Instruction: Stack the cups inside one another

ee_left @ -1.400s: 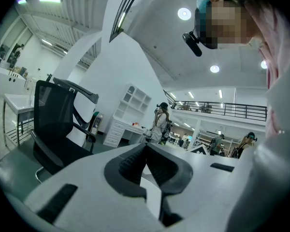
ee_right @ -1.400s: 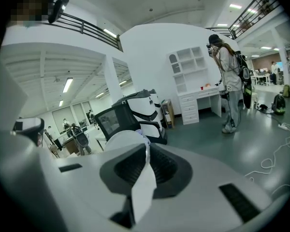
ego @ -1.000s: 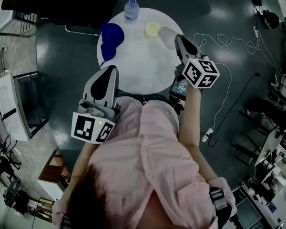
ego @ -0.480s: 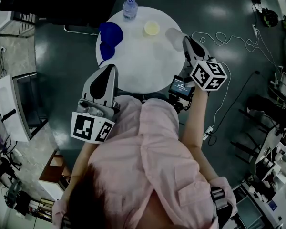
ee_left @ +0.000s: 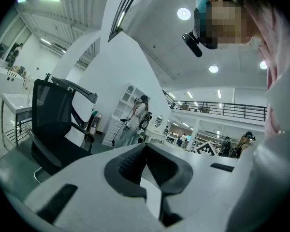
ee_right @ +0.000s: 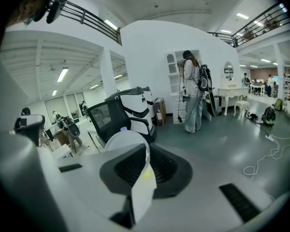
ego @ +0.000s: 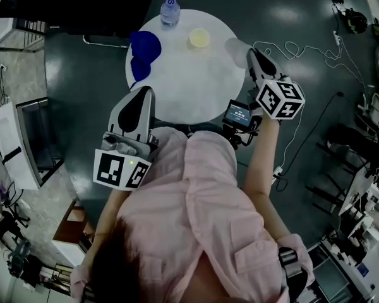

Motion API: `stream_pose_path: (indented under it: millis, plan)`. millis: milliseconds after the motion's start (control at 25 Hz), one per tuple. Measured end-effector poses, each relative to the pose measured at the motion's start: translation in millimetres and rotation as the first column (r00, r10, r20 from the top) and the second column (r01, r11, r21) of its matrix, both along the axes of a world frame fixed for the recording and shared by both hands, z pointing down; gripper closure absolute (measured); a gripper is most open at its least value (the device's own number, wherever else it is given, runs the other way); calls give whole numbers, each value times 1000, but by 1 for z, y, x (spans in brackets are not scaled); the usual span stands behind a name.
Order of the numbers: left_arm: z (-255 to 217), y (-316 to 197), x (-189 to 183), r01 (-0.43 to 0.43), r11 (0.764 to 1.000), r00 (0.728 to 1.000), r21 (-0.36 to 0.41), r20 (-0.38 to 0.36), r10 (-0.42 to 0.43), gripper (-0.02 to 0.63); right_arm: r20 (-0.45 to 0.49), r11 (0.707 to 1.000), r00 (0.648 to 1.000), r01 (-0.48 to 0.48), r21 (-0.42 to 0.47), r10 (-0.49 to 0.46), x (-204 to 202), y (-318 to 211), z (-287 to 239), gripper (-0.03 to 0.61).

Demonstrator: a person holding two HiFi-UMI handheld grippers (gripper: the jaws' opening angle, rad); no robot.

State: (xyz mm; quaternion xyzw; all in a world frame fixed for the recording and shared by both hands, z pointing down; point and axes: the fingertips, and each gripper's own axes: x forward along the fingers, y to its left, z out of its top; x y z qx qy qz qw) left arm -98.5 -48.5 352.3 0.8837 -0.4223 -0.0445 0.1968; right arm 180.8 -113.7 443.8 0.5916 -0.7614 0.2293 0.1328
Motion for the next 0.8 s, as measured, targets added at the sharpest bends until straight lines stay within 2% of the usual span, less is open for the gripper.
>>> stream_pose_path:
  millis: [480, 800]
  plan:
    - [0, -3, -2, 13, 1000, 1000, 0, -3, -13, 597, -5, 998, 998, 59, 6, -59, -17, -23, -5, 534]
    - [1, -4, -2, 13, 1000, 1000, -3, -6, -13, 597, -19, 994, 995, 101, -28, -102, -22, -31, -3, 534]
